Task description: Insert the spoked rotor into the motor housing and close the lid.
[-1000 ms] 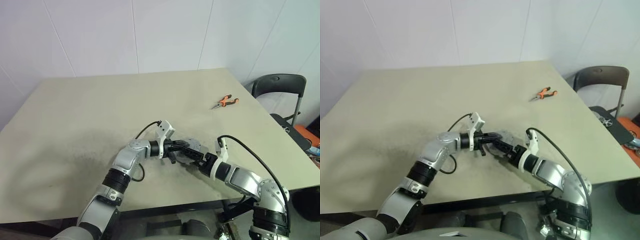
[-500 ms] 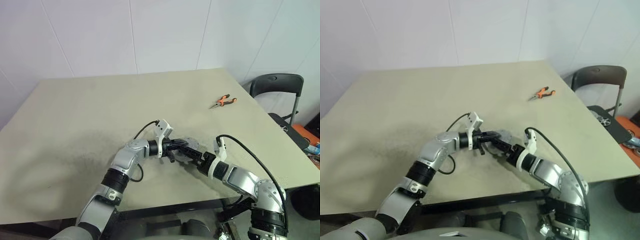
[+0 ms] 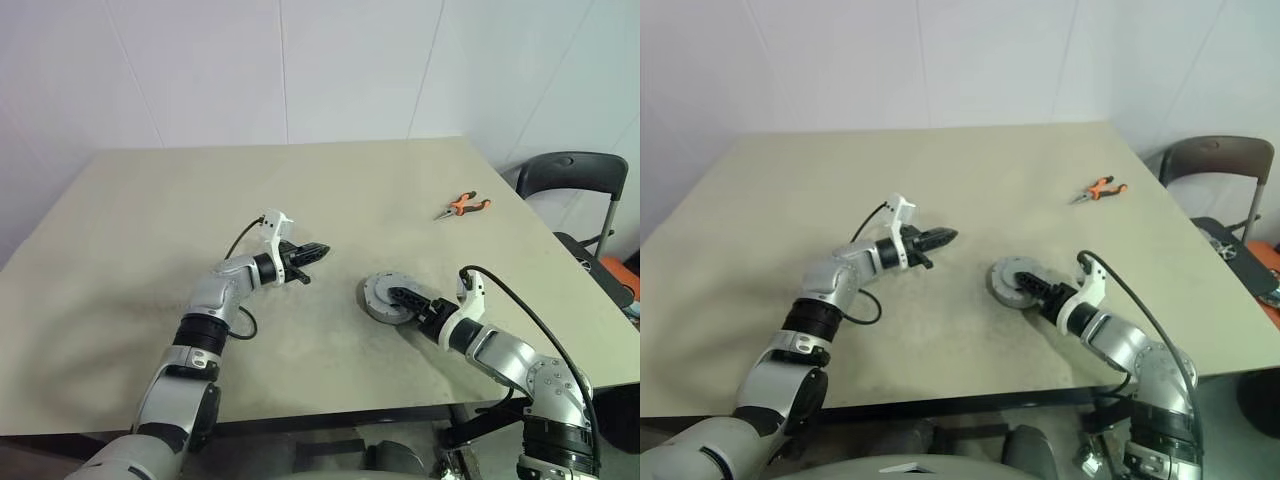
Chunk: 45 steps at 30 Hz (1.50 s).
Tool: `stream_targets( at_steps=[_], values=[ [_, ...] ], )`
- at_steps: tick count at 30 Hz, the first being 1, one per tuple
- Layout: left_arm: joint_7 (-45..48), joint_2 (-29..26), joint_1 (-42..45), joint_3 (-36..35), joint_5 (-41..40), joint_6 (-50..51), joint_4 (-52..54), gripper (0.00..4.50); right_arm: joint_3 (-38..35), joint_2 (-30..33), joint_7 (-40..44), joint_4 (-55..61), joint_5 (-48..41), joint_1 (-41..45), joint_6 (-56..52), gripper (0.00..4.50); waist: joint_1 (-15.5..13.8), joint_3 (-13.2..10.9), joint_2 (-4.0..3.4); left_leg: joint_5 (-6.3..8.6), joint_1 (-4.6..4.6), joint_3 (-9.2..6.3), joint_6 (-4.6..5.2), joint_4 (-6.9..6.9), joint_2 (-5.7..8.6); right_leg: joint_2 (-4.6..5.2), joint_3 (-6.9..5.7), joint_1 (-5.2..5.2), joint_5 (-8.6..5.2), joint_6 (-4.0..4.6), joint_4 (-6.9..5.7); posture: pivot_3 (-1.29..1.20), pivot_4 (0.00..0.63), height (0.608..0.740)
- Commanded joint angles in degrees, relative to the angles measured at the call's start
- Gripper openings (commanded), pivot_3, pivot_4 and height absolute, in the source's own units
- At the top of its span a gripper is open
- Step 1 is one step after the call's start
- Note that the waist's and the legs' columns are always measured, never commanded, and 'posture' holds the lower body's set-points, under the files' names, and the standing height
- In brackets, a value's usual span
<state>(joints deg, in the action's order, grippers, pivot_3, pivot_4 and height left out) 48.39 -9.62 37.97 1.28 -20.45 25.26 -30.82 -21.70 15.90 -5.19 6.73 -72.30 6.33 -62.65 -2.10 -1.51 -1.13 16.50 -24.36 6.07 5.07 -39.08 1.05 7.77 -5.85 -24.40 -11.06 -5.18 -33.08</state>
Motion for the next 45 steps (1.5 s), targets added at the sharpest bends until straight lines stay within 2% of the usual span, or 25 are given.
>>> stream_targets(
  at_steps=[1,3,5,13,19,25,37,42,45],
  values=[
    [0.48,0.06,0.2,-0.25,0.04,-1.23,1.9,0.35,-0.56,0.29,-0.4,0.03,1.49,-0.29,1.31,2.91,-0.05,0.0,-0.02,0.0,0.0,0.0,0.0,0.03,-0.02,-0.02,0.0,-0.02,0.0,-0.01,-0.03,0.0,0.0,0.74],
    [0.35,0.14,-0.07,-0.38,-0.16,-0.89,2.48,0.35,-0.31,0.76,-0.17,0.25,1.11,-0.52,0.91,2.41,-0.17,0.01,-0.03,-0.01,0.0,0.0,-0.02,0.07,-0.07,-0.07,-0.01,-0.01,0.01,-0.03,-0.08,0.0,0.0,0.74],
    [0.12,0.13,-0.19,-0.73,-0.41,-0.64,2.92,0.35,0.22,1.24,0.32,0.38,0.83,-0.59,0.45,2.23,-0.23,0.01,-0.03,-0.02,0.0,-0.03,-0.02,0.07,-0.1,-0.09,-0.05,-0.04,0.01,-0.02,-0.08,0.0,0.0,0.74],
    [-0.77,-1.03,-1.22,-2.33,-1.66,1.11,5.83,0.35,0.94,0.75,-1.01,-1.67,2.28,0.83,1.37,2.22,-0.09,0.01,-0.04,-0.02,-0.01,-0.02,-0.02,0.06,-0.08,-0.06,-0.05,-0.04,0.01,-0.02,-0.03,0.0,0.0,0.74],
    [-1.25,-2.74,-1.91,-6.37,-6.65,6.31,11.24,0.35,2.8,0.93,0.75,-1.73,1.76,1.39,0.13,2.22,0.01,0.01,-0.03,-0.02,0.01,-0.02,-0.03,0.06,-0.1,-0.08,-0.05,-0.05,0.01,-0.02,-0.07,0.0,0.0,0.74],
    [-2.54,-5.12,-3.7,-9.0,-9.98,11.16,16.91,0.35,2.44,-2.0,0.45,-5.15,0.5,4.1,1.02,2.2,0.71,0.01,-0.03,-0.03,0.04,-0.02,-0.04,0.06,-0.13,-0.12,-0.05,-0.02,0.01,-0.02,-0.1,0.0,0.0,0.74],
    [-6.04,-7.06,-6.78,-10.85,-13.92,16.19,23.8,0.35,3.32,-6.36,0.18,-14.92,6.23,9.0,1.99,2.17,3.16,0.0,-0.01,-0.17,0.38,-0.02,-0.3,0.08,-0.23,-0.17,-0.05,0.1,0.11,0.07,-0.41,0.0,0.0,0.74],
    [-6.93,-7.95,-8.29,-11.53,-15.56,18.79,25.7,0.35,1.56,-8.03,0.29,-16.46,4.12,10.79,0.91,2.17,3.32,-0.03,-0.01,-0.17,0.88,-0.02,-0.34,0.19,-0.3,-0.2,-0.06,0.36,0.28,0.19,-0.37,0.0,0.0,0.74],
    [-5.03,-10.96,-11.24,-14.06,-21.87,25.37,30.68,0.35,-0.43,-9.42,2.42,-15.77,-0.19,12.43,0.66,2.17,3.65,-0.1,0.0,-0.17,0.88,-0.01,-0.35,0.31,-0.37,-0.23,-0.06,0.2,0.33,0.25,-0.34,0.0,0.0,0.74]
  ],
)
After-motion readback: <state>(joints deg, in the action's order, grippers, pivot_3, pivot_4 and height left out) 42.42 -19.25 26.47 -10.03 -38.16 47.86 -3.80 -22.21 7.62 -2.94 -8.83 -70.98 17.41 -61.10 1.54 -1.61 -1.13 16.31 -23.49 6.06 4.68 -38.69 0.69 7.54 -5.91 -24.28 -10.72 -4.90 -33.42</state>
